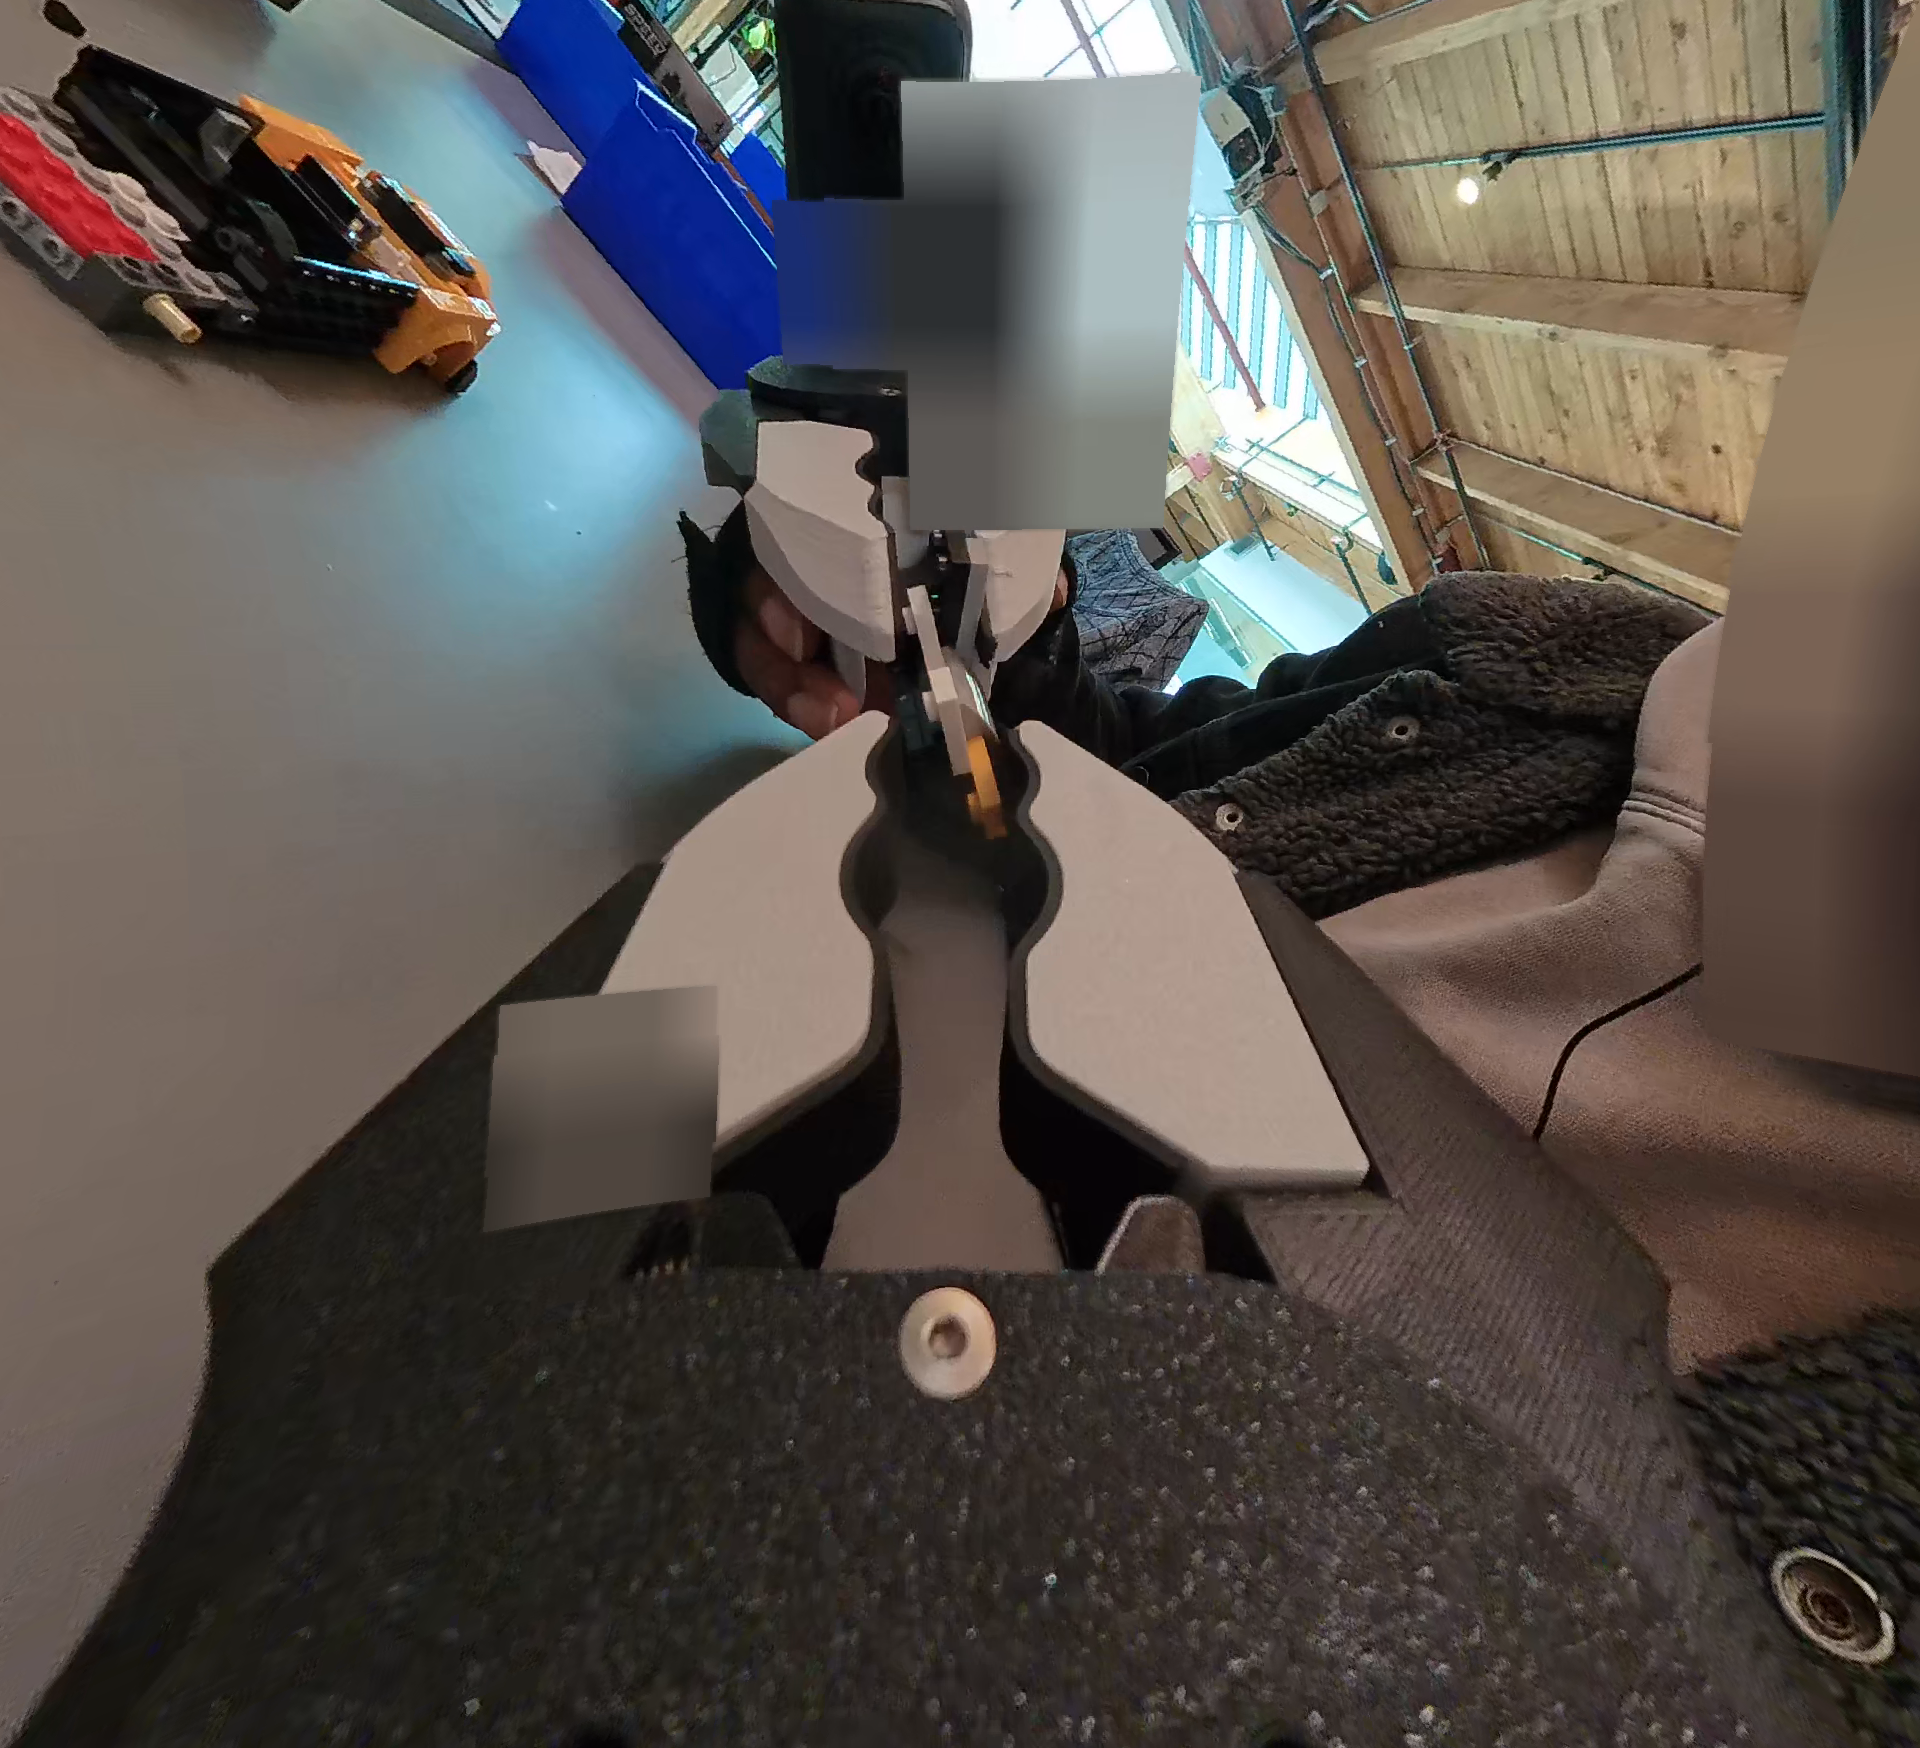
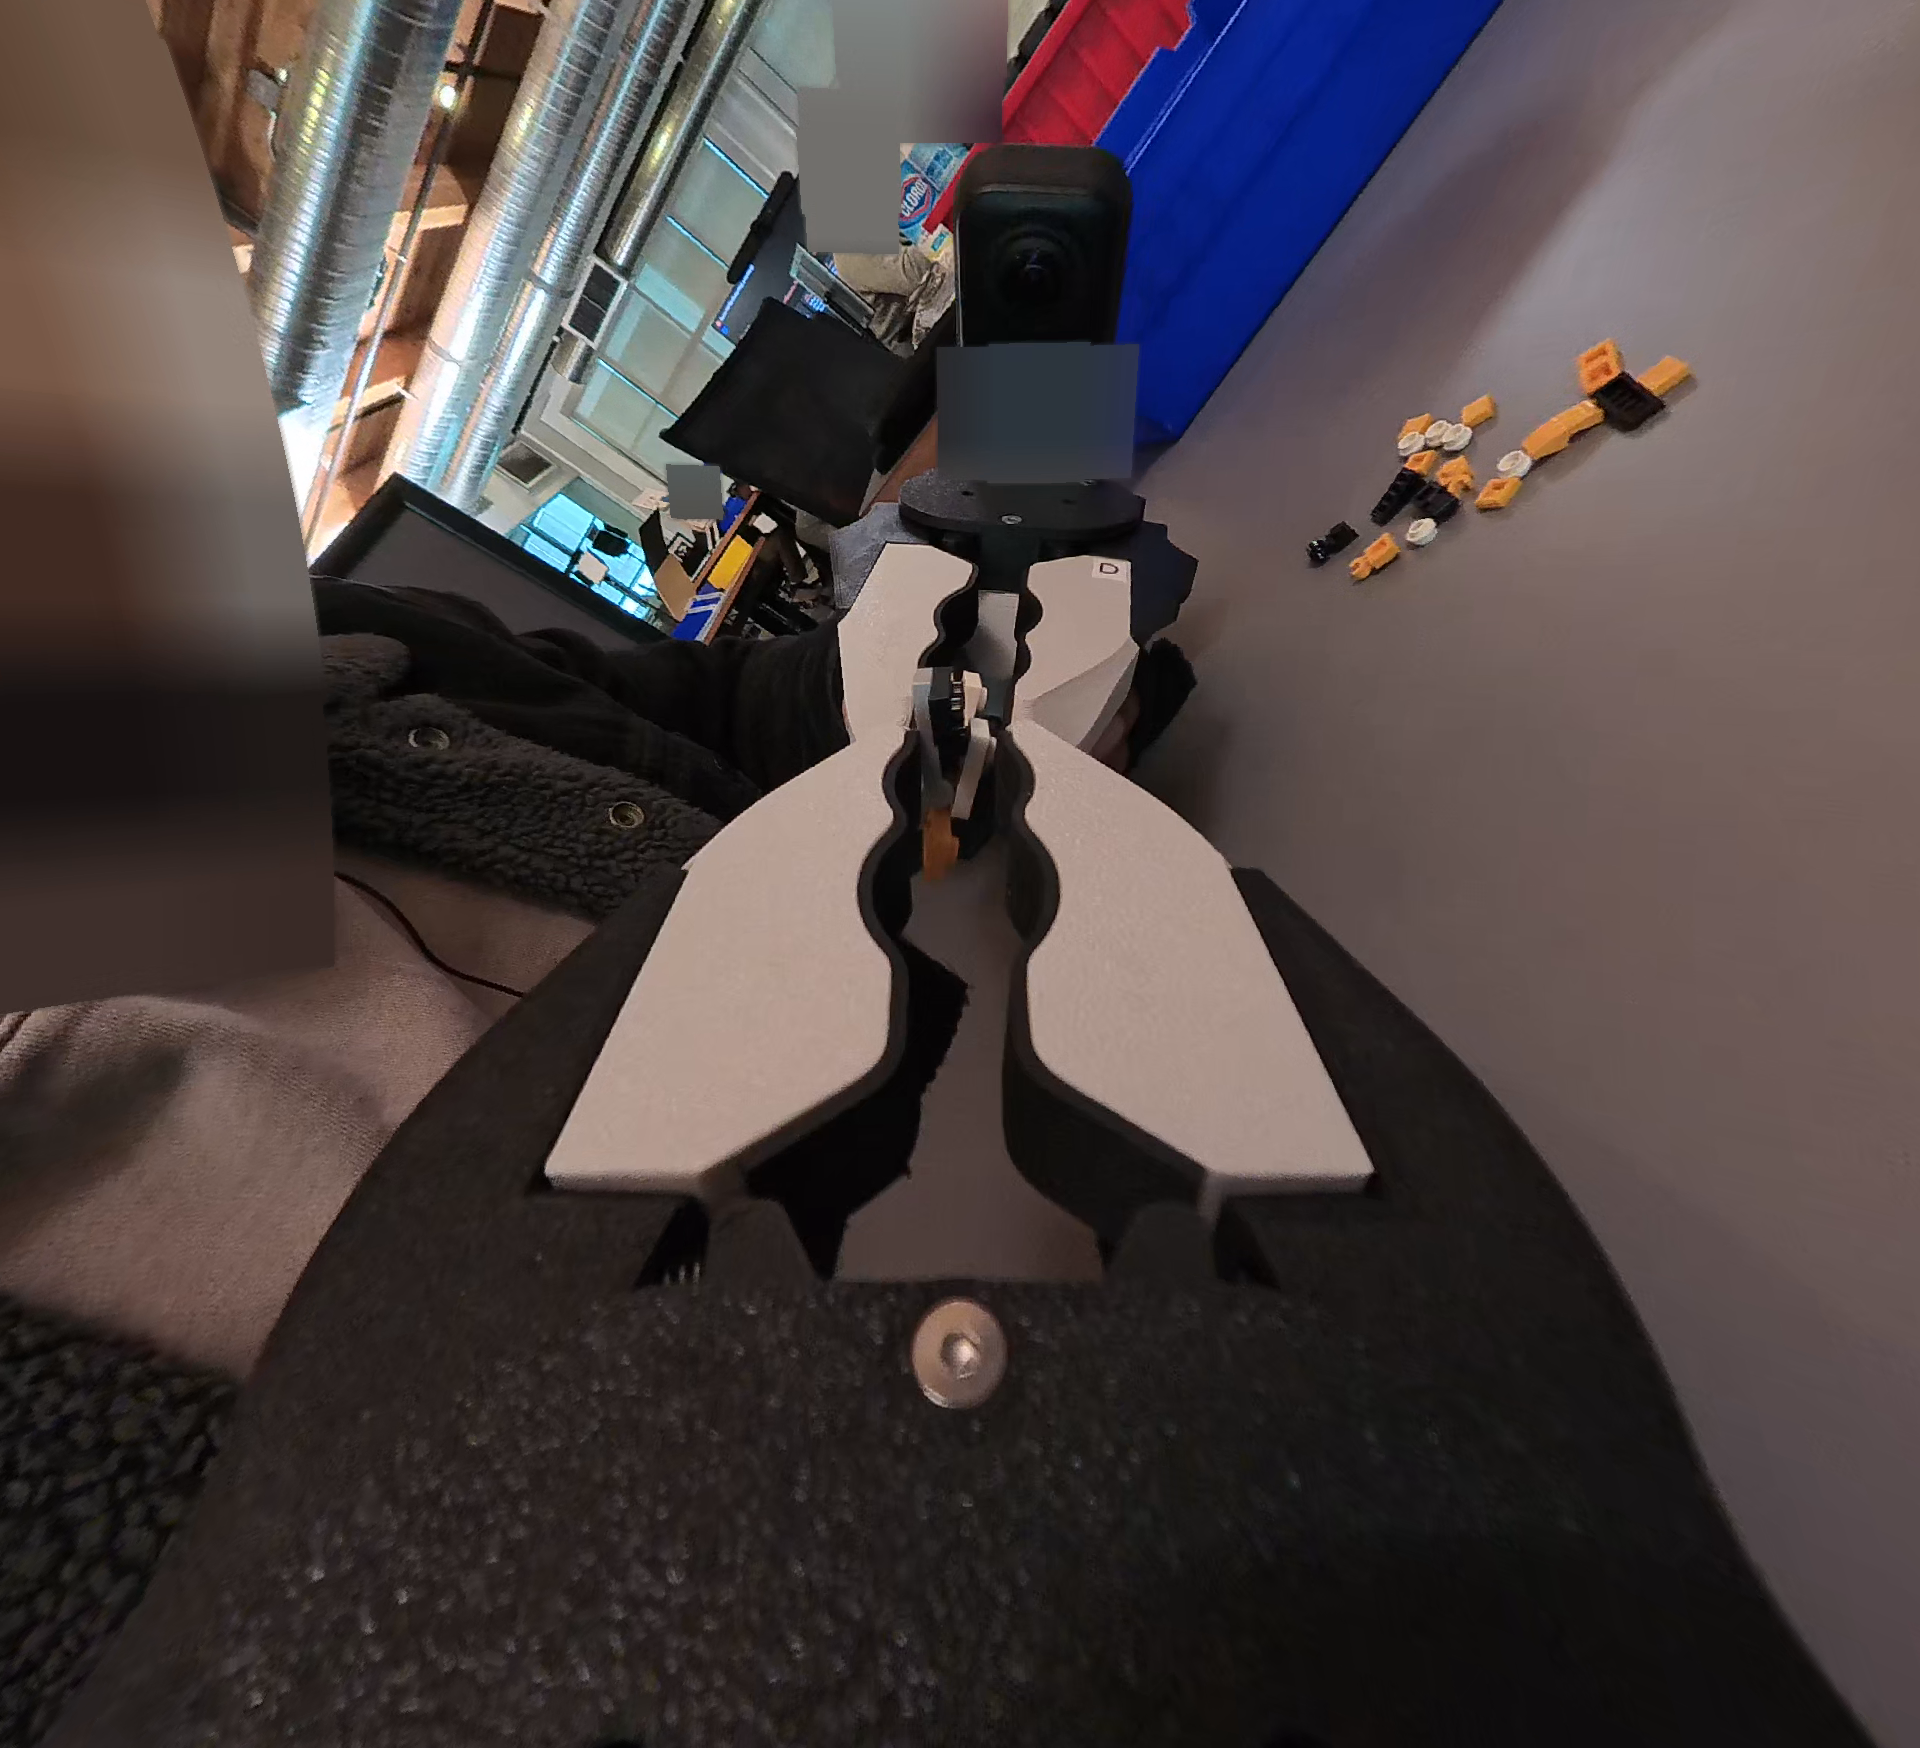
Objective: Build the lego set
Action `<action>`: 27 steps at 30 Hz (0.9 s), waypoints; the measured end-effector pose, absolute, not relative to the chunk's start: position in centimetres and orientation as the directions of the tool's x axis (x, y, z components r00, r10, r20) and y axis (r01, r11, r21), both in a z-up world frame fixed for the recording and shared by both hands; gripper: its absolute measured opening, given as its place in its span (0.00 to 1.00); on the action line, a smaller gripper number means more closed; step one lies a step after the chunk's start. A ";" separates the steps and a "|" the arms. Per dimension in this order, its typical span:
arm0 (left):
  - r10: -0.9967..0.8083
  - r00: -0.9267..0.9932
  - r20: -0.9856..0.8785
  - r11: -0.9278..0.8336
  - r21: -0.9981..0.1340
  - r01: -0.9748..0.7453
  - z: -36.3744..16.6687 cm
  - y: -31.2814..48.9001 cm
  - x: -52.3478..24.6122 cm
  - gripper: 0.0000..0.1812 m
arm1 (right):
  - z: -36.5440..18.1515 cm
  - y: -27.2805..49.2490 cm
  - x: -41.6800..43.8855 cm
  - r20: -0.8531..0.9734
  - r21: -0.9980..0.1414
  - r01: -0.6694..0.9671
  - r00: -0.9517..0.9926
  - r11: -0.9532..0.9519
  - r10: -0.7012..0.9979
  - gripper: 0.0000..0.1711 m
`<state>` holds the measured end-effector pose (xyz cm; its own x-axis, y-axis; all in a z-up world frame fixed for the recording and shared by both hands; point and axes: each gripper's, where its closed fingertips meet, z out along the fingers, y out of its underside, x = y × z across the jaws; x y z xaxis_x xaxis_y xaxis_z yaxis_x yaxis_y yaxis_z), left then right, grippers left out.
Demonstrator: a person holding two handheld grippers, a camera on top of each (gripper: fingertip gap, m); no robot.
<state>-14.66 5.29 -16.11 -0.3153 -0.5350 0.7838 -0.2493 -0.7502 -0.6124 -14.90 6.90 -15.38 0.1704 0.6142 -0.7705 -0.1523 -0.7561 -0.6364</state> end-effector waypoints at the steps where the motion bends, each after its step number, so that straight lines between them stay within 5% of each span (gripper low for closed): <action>1: -0.541 -0.316 0.779 -0.746 -0.619 -0.248 -16.1 5.3 -14.7 0.09 | -15.3 6.9 -14.9 -0.770 -0.637 -0.153 0.168 -0.756 0.615 0.08; 27: -0.605 -0.377 0.702 -0.685 -0.700 -0.204 -14.5 4.7 -15.1 0.09 | -13.6 6.2 -15.4 -0.693 -0.720 -0.162 0.134 -0.675 0.708 0.07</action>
